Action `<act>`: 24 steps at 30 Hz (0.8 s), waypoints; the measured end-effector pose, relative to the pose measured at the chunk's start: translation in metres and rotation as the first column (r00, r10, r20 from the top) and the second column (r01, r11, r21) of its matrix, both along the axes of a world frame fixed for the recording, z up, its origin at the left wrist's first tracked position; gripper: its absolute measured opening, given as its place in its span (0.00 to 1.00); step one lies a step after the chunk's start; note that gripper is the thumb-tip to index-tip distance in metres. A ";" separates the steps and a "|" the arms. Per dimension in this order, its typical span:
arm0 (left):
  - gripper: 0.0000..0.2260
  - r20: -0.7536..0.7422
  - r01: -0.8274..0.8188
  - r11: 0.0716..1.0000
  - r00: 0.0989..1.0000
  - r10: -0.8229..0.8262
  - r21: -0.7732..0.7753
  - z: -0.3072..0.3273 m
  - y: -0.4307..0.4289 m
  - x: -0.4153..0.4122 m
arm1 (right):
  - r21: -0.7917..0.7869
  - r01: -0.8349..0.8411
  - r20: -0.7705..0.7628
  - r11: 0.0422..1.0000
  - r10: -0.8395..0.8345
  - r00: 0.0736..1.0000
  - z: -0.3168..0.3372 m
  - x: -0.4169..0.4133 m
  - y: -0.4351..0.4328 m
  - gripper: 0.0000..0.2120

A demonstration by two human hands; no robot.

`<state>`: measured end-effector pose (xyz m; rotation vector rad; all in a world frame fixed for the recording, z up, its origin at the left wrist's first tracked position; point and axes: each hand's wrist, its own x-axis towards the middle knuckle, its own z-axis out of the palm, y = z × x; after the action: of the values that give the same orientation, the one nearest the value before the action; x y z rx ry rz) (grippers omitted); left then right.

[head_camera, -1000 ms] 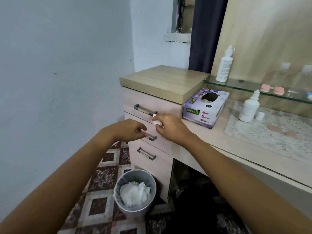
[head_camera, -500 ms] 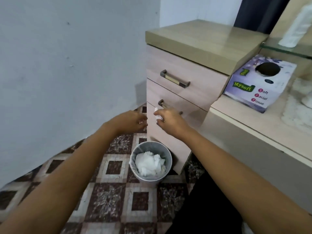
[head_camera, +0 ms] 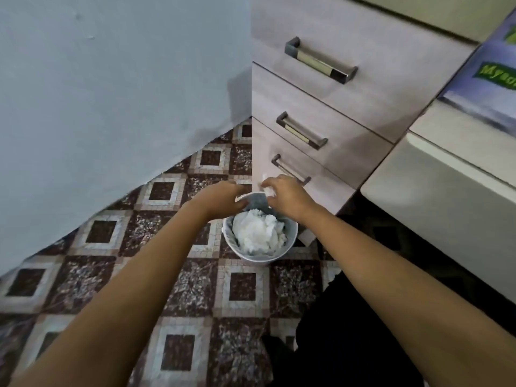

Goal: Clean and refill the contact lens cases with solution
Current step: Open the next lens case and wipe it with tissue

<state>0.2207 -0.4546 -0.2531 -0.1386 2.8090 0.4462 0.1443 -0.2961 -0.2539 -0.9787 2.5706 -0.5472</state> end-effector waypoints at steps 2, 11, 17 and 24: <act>0.17 0.030 -0.010 1.000 1.000 0.010 0.010 -0.012 -0.001 0.000 | 0.000 0.008 0.051 1.000 -0.008 0.999 -0.009 0.000 -0.001 0.18; 0.18 0.084 -0.017 0.999 0.996 0.014 0.040 -0.035 0.001 0.002 | 0.012 -0.001 0.098 1.000 0.000 0.995 -0.027 0.001 0.003 0.19; 0.19 0.075 -0.014 0.999 0.997 0.012 0.030 -0.026 0.002 0.001 | 0.051 -0.056 0.053 0.997 0.053 0.997 -0.019 -0.002 0.006 0.17; 0.18 -0.017 0.004 1.000 1.000 -0.004 -0.018 0.014 0.000 -0.008 | 0.046 -0.108 -0.027 0.993 0.110 0.994 0.013 -0.008 0.004 0.17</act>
<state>0.2130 -0.4551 -0.2393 -0.1337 2.8297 0.4239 0.1359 -0.2924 -0.2408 -1.1120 2.5255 -0.4479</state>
